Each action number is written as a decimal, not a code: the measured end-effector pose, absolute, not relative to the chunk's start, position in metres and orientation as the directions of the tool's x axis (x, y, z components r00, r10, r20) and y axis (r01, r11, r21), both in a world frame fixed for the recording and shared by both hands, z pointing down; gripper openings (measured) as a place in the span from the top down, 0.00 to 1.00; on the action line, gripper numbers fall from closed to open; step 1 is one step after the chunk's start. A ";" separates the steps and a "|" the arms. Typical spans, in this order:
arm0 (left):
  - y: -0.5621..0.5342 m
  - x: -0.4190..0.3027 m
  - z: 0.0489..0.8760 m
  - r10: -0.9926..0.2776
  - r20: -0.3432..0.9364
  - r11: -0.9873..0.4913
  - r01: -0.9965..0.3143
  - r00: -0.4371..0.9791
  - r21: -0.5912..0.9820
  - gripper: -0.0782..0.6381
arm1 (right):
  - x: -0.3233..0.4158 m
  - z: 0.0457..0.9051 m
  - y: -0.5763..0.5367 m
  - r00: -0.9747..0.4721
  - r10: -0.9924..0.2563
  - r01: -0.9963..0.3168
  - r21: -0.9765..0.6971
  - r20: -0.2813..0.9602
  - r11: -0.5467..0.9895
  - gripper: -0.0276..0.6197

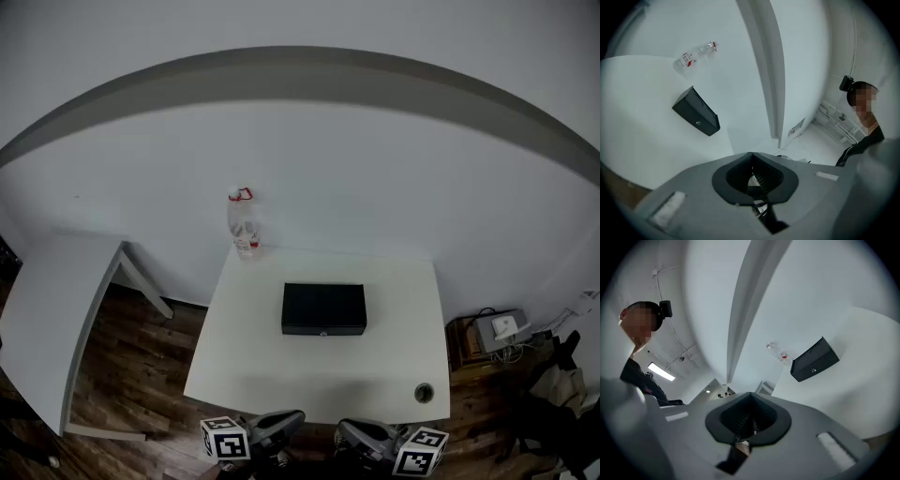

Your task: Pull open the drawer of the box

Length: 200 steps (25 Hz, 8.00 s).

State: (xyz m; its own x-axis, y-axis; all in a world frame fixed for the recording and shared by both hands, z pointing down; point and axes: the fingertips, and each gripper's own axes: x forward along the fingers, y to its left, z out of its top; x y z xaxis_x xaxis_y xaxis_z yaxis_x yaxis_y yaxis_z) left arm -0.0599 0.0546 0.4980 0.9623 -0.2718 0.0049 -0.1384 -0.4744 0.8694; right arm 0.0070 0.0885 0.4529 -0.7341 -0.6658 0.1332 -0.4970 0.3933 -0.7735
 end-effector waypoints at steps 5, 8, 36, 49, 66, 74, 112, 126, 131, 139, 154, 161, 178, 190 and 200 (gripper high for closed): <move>0.053 -0.061 0.499 -0.274 0.011 -0.472 -0.145 0.962 0.870 0.89 | 0.007 0.454 0.088 -0.732 -0.668 -0.500 -0.773 0.135 0.391 0.95; 0.053 -0.061 0.499 -0.276 0.007 -0.471 -0.141 0.961 0.871 0.89 | 0.008 0.454 0.088 -0.730 -0.670 -0.502 -0.772 0.137 0.389 0.95; 0.041 -0.049 0.506 -0.345 -0.011 -0.429 -0.147 0.939 0.891 0.89 | 0.131 0.515 -0.071 -0.551 -0.726 -0.777 -0.569 0.411 0.268 0.78; 0.029 -0.057 0.519 -0.506 0.071 -0.343 -0.276 0.860 0.898 0.89 | 0.182 0.611 -0.218 -0.445 -0.580 -0.842 -0.539 0.682 0.012 0.72; -0.014 -0.042 0.555 -0.503 0.182 -0.306 -0.371 0.845 0.877 0.89 | 0.167 0.638 -0.218 -0.438 -0.546 -0.848 -0.530 0.714 -0.013 0.80; -0.057 -0.027 0.591 -0.486 0.317 -0.306 -0.498 0.815 0.811 0.88 | 0.167 0.638 -0.212 -0.415 -0.559 -0.847 -0.529 0.717 -0.050 0.80; -0.161 0.028 0.678 -0.487 0.517 -0.169 -0.657 0.704 0.735 0.71 | 0.165 0.637 -0.210 -0.433 -0.557 -0.842 -0.538 0.708 -0.029 0.80; -0.160 0.031 0.677 -0.483 0.524 -0.136 -0.651 0.702 0.747 0.79 | 0.165 0.637 -0.210 -0.422 -0.559 -0.849 -0.528 0.714 -0.033 0.80; -0.156 0.030 0.677 -0.476 0.523 -0.133 -0.646 0.707 0.752 0.79 | 0.164 0.637 -0.210 -0.419 -0.560 -0.851 -0.524 0.715 -0.033 0.80; -0.139 0.027 0.677 -0.466 0.520 -0.127 -0.636 0.715 0.761 0.79 | 0.165 0.637 -0.211 -0.414 -0.560 -0.855 -0.518 0.717 -0.031 0.80; -0.107 0.020 0.677 -0.468 0.515 -0.109 -0.625 0.718 0.773 0.79 | 0.165 0.637 -0.212 -0.411 -0.564 -0.857 -0.515 0.717 -0.031 0.80; -0.092 0.018 0.678 -0.461 0.517 -0.106 -0.623 0.721 0.775 0.79 | 0.166 0.637 -0.211 -0.410 -0.563 -0.856 -0.515 0.717 -0.033 0.80; -0.067 0.013 0.679 -0.452 0.521 -0.090 -0.618 0.724 0.781 0.79 | 0.165 0.637 -0.213 -0.405 -0.565 -0.860 -0.510 0.718 -0.032 0.80; -0.050 0.012 0.682 -0.431 0.532 -0.089 -0.622 0.728 0.778 0.79 | 0.165 0.637 -0.213 -0.404 -0.566 -0.861 -0.507 0.718 -0.030 0.80; -0.046 0.008 0.682 -0.436 0.531 -0.091 -0.622 0.727 0.778 0.79 | 0.166 0.637 -0.213 -0.403 -0.566 -0.863 -0.504 0.720 -0.027 0.80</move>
State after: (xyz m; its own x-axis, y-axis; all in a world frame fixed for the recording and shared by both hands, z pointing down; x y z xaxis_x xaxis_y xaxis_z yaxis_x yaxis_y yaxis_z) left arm 0.0081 -0.0463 0.6817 0.7270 -0.4358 0.5306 -0.6220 -0.0909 0.7777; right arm 0.1657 -0.2130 0.6374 -0.4026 -0.5656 0.7197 -0.8632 -0.0272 -0.5042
